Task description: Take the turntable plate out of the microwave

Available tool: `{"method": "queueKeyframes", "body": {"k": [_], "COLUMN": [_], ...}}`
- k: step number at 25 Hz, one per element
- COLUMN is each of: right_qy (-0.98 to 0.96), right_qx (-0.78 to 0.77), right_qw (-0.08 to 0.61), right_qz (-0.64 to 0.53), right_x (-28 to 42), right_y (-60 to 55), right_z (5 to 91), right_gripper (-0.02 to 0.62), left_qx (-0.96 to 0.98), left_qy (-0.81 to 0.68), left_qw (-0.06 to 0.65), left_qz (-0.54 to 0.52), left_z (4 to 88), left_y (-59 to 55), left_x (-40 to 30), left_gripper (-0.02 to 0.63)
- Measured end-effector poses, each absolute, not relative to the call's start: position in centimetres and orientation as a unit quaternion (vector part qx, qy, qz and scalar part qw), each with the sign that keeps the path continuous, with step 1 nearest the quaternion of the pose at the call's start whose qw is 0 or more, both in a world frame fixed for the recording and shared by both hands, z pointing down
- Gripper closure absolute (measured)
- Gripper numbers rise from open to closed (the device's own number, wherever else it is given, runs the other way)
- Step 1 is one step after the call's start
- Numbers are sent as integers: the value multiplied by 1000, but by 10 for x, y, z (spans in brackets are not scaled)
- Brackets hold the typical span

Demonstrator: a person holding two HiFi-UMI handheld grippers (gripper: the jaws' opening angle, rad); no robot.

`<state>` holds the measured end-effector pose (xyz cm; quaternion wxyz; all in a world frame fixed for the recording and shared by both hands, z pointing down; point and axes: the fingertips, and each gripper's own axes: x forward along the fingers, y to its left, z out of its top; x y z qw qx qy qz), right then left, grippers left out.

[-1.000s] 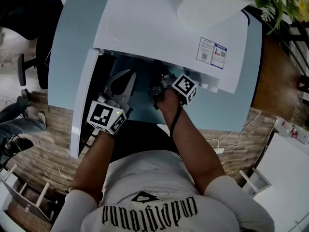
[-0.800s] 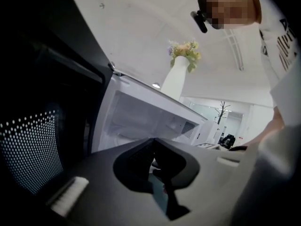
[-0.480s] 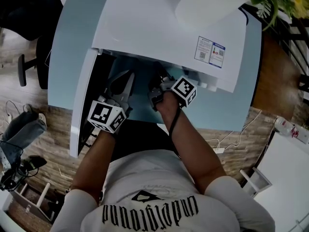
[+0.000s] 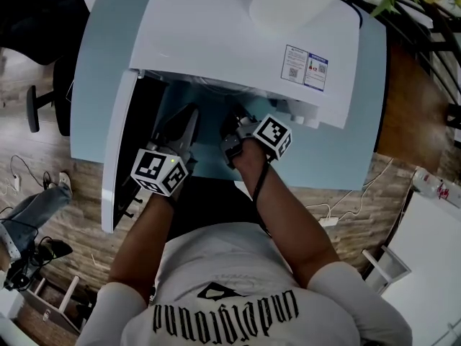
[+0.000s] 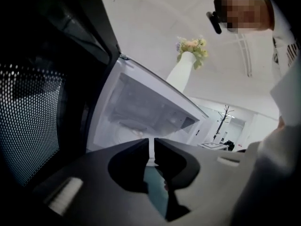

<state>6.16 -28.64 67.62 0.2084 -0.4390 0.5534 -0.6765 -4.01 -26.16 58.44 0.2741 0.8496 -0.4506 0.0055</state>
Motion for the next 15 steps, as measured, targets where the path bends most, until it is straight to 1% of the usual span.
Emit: {"method": "queueKeyframes", "body": {"k": [6,12,15], "right_qy": [559,566,569], "right_qx": [-436,-430,-427], "right_qw": [201,194,191], "right_qz": [-677,-676,-676], "right_x": [66,68,69], "right_y": [-276,-266,-260], "right_z": [676,675,675], "right_gripper": [557,558,558], "left_qx": [833,802,784], "left_qy": [-455,-470,-477], "left_qw": [313,366,393], "left_qz": [-11,-35,-60], "left_z": [595,616,624], "left_y": [-257,-255,-256], "left_x": [-39,-46,-50], "left_gripper": [549,475,421]}}
